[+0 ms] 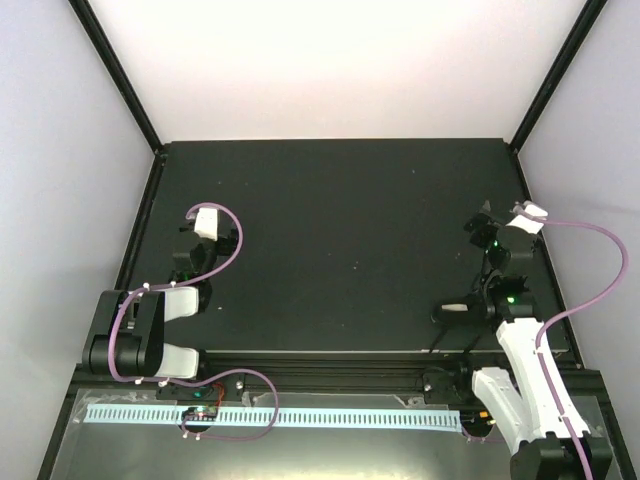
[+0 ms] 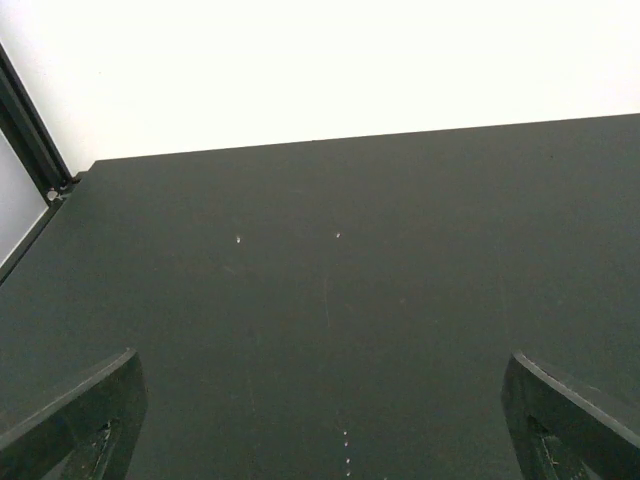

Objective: Tie the shoes

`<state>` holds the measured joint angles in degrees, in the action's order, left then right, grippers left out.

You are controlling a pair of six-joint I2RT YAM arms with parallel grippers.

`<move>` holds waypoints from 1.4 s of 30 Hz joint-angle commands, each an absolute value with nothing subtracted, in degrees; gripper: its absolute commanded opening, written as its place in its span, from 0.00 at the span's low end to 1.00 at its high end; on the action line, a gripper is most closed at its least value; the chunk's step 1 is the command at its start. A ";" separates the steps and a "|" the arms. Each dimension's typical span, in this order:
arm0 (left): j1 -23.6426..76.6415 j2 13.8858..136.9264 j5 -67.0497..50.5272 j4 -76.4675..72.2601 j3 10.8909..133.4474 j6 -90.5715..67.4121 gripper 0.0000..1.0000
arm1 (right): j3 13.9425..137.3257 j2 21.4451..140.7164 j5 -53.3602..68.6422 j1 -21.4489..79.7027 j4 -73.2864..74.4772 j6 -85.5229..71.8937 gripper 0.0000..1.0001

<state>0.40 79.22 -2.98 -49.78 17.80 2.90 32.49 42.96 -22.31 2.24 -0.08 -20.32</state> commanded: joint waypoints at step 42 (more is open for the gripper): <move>0.43 55.11 2.14 27.66 52.76 -6.95 0.99 | 36.27 55.98 -9.29 28.71 58.19 -46.46 0.66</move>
<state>0.40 56.82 0.43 26.15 51.48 -8.45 34.59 53.25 -5.87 26.37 57.49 -45.12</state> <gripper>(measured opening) 0.989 0.696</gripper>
